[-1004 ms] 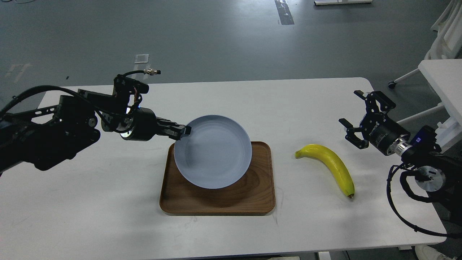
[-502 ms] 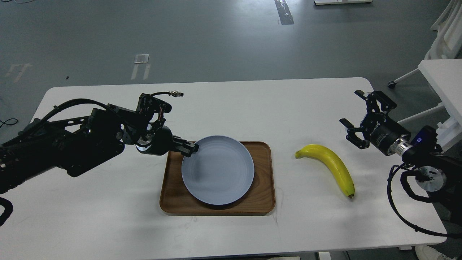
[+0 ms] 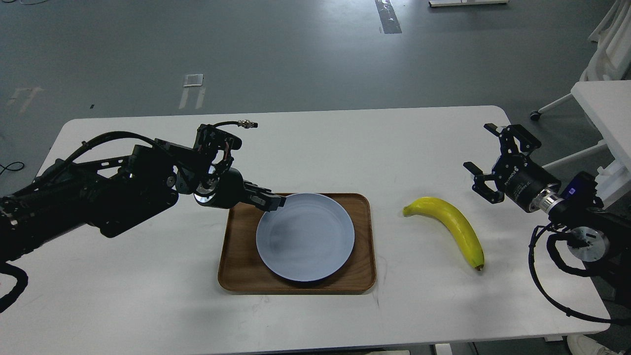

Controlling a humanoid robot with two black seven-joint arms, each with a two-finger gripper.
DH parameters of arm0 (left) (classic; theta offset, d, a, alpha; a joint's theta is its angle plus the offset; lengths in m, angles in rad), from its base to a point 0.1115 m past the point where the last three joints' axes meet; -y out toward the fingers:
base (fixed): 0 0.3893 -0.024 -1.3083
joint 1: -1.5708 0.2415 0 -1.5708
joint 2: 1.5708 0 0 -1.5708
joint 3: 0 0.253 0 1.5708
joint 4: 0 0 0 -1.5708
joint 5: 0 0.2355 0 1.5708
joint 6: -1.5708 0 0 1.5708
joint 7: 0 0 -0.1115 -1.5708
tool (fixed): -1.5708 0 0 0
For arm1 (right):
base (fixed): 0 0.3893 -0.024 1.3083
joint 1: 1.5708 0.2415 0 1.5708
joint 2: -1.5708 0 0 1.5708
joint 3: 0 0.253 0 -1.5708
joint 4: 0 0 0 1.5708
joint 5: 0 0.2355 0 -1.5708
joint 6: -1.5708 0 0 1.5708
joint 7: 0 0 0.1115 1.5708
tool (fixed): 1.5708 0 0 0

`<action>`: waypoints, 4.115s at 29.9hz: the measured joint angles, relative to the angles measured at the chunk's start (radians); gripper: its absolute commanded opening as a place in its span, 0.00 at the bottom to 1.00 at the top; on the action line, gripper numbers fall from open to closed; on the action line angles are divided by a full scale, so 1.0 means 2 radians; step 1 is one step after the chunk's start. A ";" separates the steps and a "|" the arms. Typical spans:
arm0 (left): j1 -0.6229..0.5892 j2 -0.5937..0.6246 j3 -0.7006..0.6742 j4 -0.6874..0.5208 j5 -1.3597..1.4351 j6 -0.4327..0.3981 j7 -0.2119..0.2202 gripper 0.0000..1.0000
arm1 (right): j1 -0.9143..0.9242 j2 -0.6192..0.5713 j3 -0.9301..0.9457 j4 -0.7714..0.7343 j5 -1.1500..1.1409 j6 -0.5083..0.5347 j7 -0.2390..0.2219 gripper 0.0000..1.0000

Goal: Place banana on plate with both arms
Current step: 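Release the plate and raise the left gripper away, then move the right gripper down onto the yellow banana and grasp it, then lift the banana with the right gripper and lower it onto the plate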

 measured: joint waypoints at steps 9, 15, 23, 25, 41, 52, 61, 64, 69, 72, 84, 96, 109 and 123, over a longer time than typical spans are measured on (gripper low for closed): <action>0.006 0.050 -0.067 0.002 -0.363 0.000 -0.013 0.98 | 0.001 0.001 0.000 0.000 0.000 0.000 0.000 1.00; 0.081 0.087 -0.135 0.002 -0.553 0.010 -0.071 0.98 | 0.000 0.001 -0.001 -0.001 0.000 0.000 0.000 1.00; 0.234 0.099 -0.281 0.002 -0.592 0.020 -0.079 0.98 | -0.001 -0.005 -0.001 0.005 -0.006 0.000 0.000 1.00; 0.260 0.096 -0.309 0.001 -0.594 0.011 -0.079 0.98 | 0.002 -0.014 -0.002 0.013 -0.020 0.000 0.000 1.00; 0.295 0.094 -0.353 0.000 -0.594 0.000 -0.078 0.98 | 0.294 -0.093 -0.250 0.108 -0.361 0.000 0.000 1.00; 0.294 0.096 -0.351 -0.005 -0.593 0.000 -0.076 0.98 | 0.394 -0.014 -0.487 0.120 -0.560 0.000 0.000 1.00; 0.294 0.095 -0.351 -0.006 -0.592 0.000 -0.076 0.98 | 0.380 0.029 -0.536 0.100 -0.565 -0.010 0.000 1.00; 0.294 0.094 -0.351 -0.006 -0.592 0.000 -0.076 0.98 | 0.375 0.036 -0.536 0.094 -0.564 -0.013 0.000 0.95; 0.294 0.094 -0.351 -0.006 -0.592 0.000 -0.076 0.98 | 0.373 0.043 -0.536 0.092 -0.564 -0.014 0.000 0.69; 0.294 0.094 -0.351 -0.006 -0.592 0.000 -0.076 0.98 | 0.373 0.044 -0.536 0.092 -0.564 -0.014 0.000 0.45; 0.295 0.095 -0.352 -0.007 -0.593 0.000 -0.077 0.98 | 0.375 0.043 -0.538 0.093 -0.560 -0.013 0.000 0.20; 0.295 0.097 -0.353 -0.011 -0.593 0.000 -0.077 0.98 | 0.500 0.059 -0.529 0.152 -0.481 -0.007 0.000 0.21; 0.295 0.099 -0.353 -0.012 -0.594 0.000 -0.078 0.98 | 0.506 0.259 -0.580 0.127 -0.319 -0.008 0.000 0.26; 0.295 0.101 -0.353 -0.012 -0.594 0.000 -0.078 0.98 | 0.466 0.296 -0.583 0.082 -0.282 -0.009 0.000 0.40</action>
